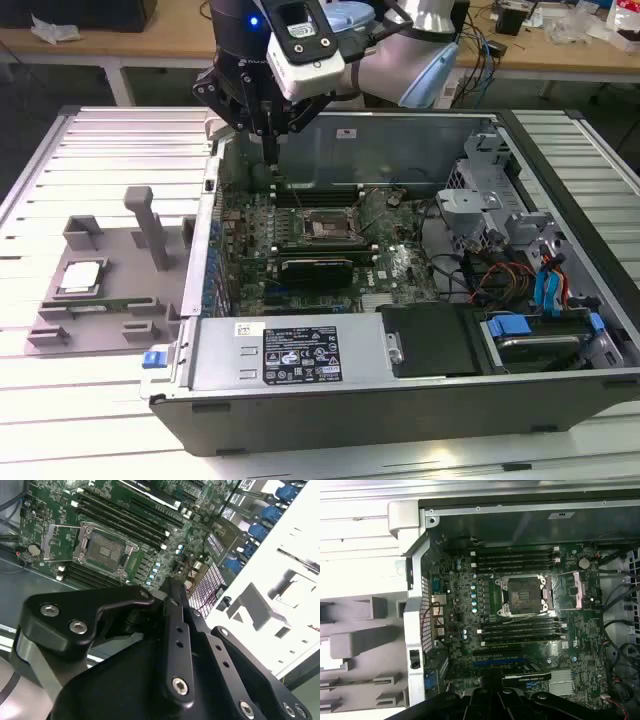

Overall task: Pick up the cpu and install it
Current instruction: 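Reach for the cpu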

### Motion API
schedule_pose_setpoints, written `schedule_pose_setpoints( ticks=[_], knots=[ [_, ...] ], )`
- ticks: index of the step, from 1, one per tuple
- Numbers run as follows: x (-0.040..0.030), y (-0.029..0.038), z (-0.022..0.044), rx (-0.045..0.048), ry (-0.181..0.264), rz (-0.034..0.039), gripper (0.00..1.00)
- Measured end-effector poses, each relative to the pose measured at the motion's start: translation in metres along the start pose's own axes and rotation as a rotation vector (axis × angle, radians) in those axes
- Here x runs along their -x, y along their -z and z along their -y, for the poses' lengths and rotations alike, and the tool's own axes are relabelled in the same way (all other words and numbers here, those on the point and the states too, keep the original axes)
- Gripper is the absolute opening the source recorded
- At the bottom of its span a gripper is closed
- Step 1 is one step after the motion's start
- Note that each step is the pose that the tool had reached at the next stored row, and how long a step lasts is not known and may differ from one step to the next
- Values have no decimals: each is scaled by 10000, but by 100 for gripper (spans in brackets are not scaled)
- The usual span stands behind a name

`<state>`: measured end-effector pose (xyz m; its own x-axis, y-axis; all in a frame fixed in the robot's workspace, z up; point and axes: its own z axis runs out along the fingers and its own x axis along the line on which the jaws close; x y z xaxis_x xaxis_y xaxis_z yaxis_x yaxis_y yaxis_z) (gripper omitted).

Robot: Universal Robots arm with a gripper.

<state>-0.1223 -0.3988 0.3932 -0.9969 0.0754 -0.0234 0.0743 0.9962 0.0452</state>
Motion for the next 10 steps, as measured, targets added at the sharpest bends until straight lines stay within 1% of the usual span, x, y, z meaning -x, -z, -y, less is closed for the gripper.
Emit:
schedule_pose_setpoints(
  ticks=[1, 3, 5, 6, 8, 9, 10],
  knots=[
    [-40, 2, 3, -1, 0, 0, 11],
    [-156, 5, 12, -1, 2, 0, 11],
    [-218, 6, 16, 0, 0, -1, 11],
    [-272, 8, 20, -1, 1, -1, 11],
    [-352, 10, 26, -1, 0, 0, 11],
    [-406, 11, 30, -1, 1, 0, 11],
    [-478, 13, 36, -1, 1, 0, 11]
  ],
)
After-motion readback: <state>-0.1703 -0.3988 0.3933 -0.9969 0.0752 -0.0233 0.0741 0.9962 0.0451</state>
